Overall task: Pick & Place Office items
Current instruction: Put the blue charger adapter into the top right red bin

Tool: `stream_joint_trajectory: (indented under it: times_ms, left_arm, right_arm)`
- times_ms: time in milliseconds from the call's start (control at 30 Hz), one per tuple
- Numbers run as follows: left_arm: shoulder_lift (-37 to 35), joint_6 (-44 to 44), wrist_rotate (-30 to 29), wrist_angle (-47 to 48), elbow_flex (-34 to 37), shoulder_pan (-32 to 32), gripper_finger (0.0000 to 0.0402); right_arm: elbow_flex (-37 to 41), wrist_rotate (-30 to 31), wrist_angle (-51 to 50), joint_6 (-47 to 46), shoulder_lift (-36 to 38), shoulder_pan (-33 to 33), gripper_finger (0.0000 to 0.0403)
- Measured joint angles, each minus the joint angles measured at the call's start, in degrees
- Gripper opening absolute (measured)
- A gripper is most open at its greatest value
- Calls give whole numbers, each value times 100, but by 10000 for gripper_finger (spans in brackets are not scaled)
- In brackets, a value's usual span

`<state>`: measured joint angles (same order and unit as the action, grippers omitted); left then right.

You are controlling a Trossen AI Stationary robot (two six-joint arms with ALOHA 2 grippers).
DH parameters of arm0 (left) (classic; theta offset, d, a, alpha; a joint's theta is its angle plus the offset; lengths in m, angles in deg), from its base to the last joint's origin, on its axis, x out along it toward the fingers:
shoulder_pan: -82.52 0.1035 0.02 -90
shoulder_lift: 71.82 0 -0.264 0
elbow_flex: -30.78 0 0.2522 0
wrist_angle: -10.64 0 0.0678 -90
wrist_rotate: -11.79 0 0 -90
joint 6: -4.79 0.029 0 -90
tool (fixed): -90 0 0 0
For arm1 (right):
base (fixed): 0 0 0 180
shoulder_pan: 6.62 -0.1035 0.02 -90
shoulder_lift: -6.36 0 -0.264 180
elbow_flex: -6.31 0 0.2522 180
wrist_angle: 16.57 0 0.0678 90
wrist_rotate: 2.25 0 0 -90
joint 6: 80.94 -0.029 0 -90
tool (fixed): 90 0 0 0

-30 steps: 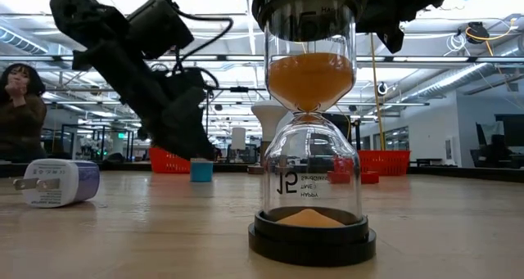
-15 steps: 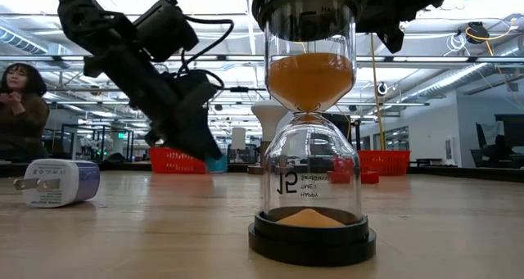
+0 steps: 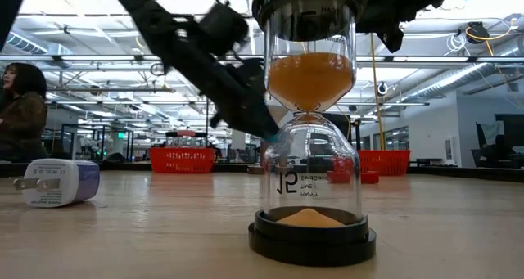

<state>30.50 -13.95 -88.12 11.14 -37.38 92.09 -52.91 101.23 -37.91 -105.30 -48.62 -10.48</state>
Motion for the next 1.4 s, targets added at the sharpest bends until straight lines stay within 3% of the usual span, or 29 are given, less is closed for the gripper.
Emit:
stream_joint_trajectory:
  times_ms: [167, 433, 733, 867, 1000, 1133, 1267, 1400]
  left_arm:
    - [921, 360, 439, 31, -922, 35, 124]
    - [1934, 543, 569, 334, -2118, 40, 124]
    - [2213, 548, 751, 721, -2370, 85, 128]
    - [2218, 461, 743, 783, -2370, 85, 189]
    - [1983, 562, 881, 1131, -2359, 119, 254]
    - [1353, 788, 981, 1837, -2313, 170, 278]
    - [634, 1008, 966, 1834, -1684, 156, 253]
    - [-231, 646, 1011, 1069, -511, 181, 192]
  right_arm:
    - [0, 0, -38, 1, 0, 0, 0]
    - [2, 0, -43, 1, 2, 2, 0]
    - [2, 0, -42, 1, 2, 2, 0]
    - [2, 0, -42, 1, 2, 2, 0]
    - [2, 0, -42, -55, 2, 2, 0]
    - [2, 26, -46, -236, 2, 64, 6]
    - [2, 155, -115, -723, -8, 298, 10]
    - [4, 164, -288, -1578, -166, 664, 11]
